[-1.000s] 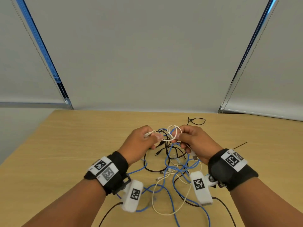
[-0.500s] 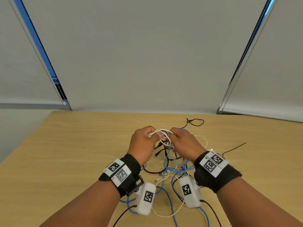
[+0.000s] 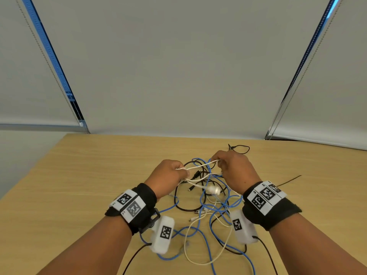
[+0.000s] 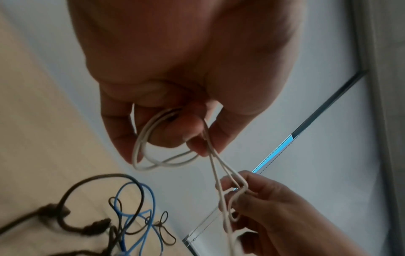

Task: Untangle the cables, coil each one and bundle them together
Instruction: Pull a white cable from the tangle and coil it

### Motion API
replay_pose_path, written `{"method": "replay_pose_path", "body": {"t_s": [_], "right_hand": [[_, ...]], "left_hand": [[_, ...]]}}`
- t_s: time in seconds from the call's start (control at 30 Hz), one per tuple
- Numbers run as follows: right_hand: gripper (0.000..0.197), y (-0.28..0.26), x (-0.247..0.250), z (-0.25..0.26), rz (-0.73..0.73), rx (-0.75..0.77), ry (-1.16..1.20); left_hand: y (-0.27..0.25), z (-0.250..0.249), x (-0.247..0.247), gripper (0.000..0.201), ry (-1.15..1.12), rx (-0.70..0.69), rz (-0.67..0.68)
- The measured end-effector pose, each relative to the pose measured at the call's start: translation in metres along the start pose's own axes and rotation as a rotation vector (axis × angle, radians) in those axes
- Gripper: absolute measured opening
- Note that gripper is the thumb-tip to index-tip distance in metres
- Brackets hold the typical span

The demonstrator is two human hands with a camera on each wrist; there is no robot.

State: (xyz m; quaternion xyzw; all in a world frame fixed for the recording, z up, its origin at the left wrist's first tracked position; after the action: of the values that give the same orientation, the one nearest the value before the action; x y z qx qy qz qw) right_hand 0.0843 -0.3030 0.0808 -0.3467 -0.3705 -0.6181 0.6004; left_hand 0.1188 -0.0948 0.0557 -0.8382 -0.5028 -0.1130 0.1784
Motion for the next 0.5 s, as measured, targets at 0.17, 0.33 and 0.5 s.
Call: {"method": "replay_pose_path", "body": {"t_s": [0.17,0.33,0.5], "right_hand": [[0.026,-0.001,0.001,-0.005,0.007,0.081,-0.009],[0.025,0.005,0.007,-0.039,0.132,-0.136,0.005],[0.027,0.003,0.025,-0.040,-0.054,-0.149,0.133]], "left_hand": [[0.001,-0.001,0.014,0.028,0.144,-0.015,0.038],[-0.007,-0.001,0.017,0.028,0.223,-0.020,0.111],[-0.007,0.001,0.017,0.030,0.077,-0.047,0.099]]}}
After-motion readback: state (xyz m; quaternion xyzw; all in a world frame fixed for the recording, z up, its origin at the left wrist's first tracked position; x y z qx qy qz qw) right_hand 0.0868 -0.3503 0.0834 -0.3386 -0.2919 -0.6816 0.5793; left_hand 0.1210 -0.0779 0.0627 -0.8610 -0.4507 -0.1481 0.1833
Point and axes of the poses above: each hand's wrist, its own y-axis towards the middle knuckle, its own x-axis out of the back of the hand, z = x × y, the point moved 4 cm from there along y, towards the middle knuckle, and after that the axes turned 6 degrees about z, right-handed, at the moved point
